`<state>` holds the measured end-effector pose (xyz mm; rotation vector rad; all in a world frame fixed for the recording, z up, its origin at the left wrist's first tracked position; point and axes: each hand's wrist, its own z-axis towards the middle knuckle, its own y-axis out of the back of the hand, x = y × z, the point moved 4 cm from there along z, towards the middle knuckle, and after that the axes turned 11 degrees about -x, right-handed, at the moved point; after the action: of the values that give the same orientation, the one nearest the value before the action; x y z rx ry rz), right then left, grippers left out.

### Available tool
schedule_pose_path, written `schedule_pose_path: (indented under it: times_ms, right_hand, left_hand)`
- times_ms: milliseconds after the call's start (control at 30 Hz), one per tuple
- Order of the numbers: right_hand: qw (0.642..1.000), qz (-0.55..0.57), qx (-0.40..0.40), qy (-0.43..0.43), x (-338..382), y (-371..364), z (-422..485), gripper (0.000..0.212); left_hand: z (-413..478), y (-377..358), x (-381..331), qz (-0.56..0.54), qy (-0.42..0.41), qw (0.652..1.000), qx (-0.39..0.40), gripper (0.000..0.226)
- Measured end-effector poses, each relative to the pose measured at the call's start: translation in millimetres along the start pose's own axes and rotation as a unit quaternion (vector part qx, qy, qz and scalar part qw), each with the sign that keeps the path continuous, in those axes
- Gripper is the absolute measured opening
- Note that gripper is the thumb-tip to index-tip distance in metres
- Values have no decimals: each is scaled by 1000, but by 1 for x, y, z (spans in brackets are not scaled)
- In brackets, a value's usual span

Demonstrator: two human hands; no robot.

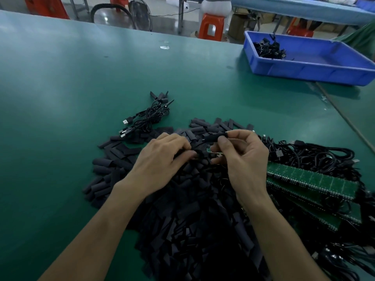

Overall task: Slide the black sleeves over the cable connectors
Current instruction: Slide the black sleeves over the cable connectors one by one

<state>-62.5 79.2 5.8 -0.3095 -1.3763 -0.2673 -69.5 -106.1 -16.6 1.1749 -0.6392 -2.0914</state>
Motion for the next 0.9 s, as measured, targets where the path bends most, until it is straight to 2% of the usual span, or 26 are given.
schedule_pose_path:
  times_ms: [67,133,200,267,333,367,433,500,567,633,667,733,767,800,900]
  right_hand:
    - [997,-67,-2,48,5,4,6,9]
    - [978,-169,-1,118,10,9,13,16]
    - [946,-268,42,176,16,10,17,27]
    - [890,-385,132,207,13,6,18,36]
    - [826,-481,201,215,8,2,19,40]
    - [806,-505,222,213,5,1,20,38]
    - [792,-513,247,219,3,-2,20,31]
    - [809,-492,233,220,4,-1,20,25]
    - [840,-459,199,209,4,2,22,20]
    - [872,-418,175,183,2,5,26,8]
    - [888,-395,167,167,1,7,29,4]
    - [911,-353,155,143,0,10,34,14]
    - [920,-335,154,135,0,11,37,17]
    - [927,-315,155,128,1,11,38,18]
    - [950,-253,158,97,0,14,43,10]
  left_hand:
    - [7,6,6,-6,57,998,-34,30]
    - [21,10,17,-28,120,989,-78,28]
    - [39,16,28,-19,155,978,-141,28]
    - [58,19,40,24,194,965,-176,30]
    - [77,18,52,54,242,956,-157,34]
    - [85,16,59,65,272,951,-131,37]
    - [96,11,70,106,323,939,-59,38]
    - [100,7,75,153,343,927,3,40]
    - [98,5,72,188,339,921,28,51]
    - [92,6,61,205,308,929,0,55]
    - [88,7,52,195,271,942,-36,50]
    - [77,6,26,104,169,974,-109,29]
    - [70,4,12,26,129,984,-119,17]
    - [62,-2,-1,-61,108,987,-99,6]
    - [40,-28,-23,-255,118,959,14,7]
